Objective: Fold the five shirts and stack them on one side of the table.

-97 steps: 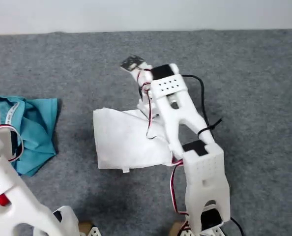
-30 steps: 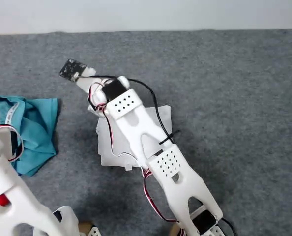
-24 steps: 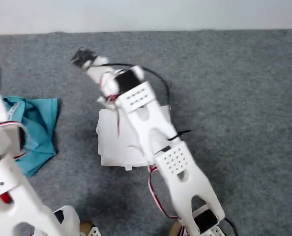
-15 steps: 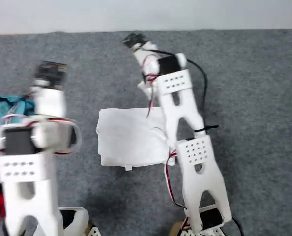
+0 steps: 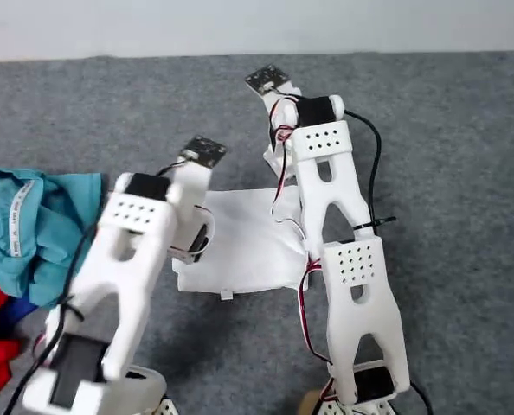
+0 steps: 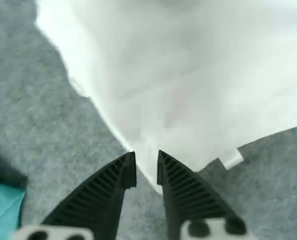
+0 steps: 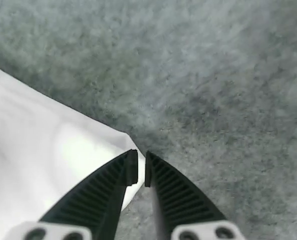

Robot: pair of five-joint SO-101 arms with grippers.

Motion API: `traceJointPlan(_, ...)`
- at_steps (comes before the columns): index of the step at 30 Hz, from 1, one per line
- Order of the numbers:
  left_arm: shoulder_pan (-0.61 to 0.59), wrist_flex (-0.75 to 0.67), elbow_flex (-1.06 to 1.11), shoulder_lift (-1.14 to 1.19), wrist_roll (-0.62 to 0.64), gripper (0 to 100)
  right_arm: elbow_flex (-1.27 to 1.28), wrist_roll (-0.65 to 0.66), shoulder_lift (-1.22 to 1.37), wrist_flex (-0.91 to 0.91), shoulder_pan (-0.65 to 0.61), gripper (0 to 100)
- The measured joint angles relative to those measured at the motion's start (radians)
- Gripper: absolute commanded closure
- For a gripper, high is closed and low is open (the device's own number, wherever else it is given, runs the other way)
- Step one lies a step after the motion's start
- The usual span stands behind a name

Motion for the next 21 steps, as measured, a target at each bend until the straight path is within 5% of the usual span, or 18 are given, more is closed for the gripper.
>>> traceJointPlan(21,-0.098,-0.023,-0.035,0.269,-0.199,92,0.181,0.021,0.0,-0.1,0.066,96.4)
